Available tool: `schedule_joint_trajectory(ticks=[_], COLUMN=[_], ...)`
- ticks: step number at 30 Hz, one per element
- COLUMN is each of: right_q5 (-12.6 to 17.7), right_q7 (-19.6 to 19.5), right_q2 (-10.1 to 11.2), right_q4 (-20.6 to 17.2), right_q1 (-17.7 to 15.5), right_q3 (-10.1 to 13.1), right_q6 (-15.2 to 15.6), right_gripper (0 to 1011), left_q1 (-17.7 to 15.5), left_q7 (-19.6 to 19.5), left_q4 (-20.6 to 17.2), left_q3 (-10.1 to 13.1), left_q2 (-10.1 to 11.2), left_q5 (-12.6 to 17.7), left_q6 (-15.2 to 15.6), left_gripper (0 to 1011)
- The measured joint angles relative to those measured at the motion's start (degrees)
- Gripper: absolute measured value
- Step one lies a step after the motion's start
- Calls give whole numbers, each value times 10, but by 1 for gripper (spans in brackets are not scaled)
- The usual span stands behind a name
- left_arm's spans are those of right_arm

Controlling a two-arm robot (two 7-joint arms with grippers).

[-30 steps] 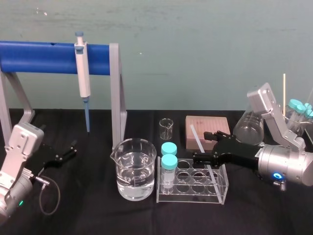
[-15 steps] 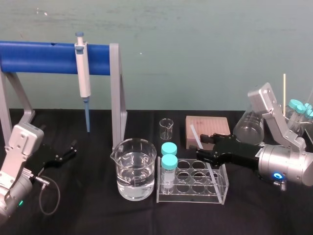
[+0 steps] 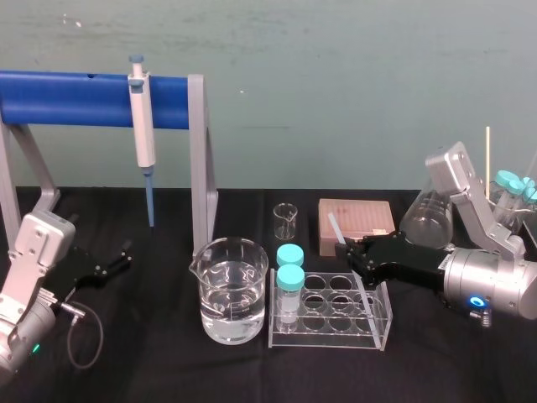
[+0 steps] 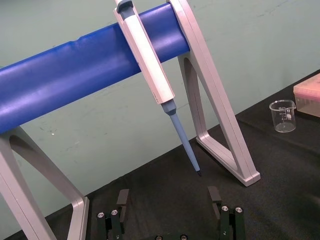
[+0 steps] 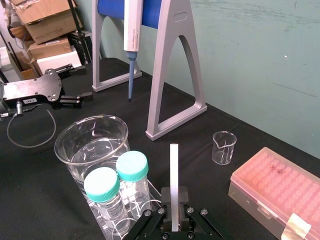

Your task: Pick up the stirring rod with one hand, then place it down.

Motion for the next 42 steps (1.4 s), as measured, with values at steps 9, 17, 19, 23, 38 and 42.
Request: schedule_joint_trajectory(ticks=[9, 17, 19, 23, 38, 42], right_q5=[0, -4, -9, -16, 5, 5], right_q7=[0, -3, -5, -8, 12, 19], right_q2=[0, -3, -5, -11, -27, -28], right_q4=[0, -3, -7, -11, -26, -31], right_q1=[0, -15, -27, -46, -120, -129], right_q3=[0, 10, 18, 33, 91, 98], right_q6=[0, -43, -78, -127, -251, -257], right_gripper=[69, 69, 69, 69, 69, 69], left_q1=[0, 0, 0, 0, 0, 0], left_q7=[0, 0, 0, 0, 0, 0], left_q4=[0, 0, 0, 0, 0, 0], left_q3=[0, 0, 0, 0, 0, 0], left_q2=[0, 0, 0, 0, 0, 0], left_q5=[0, 0, 0, 0, 0, 0], left_q6=[0, 0, 0, 0, 0, 0], left_gripper=[1000, 1000, 1000, 1000, 1000, 1000])
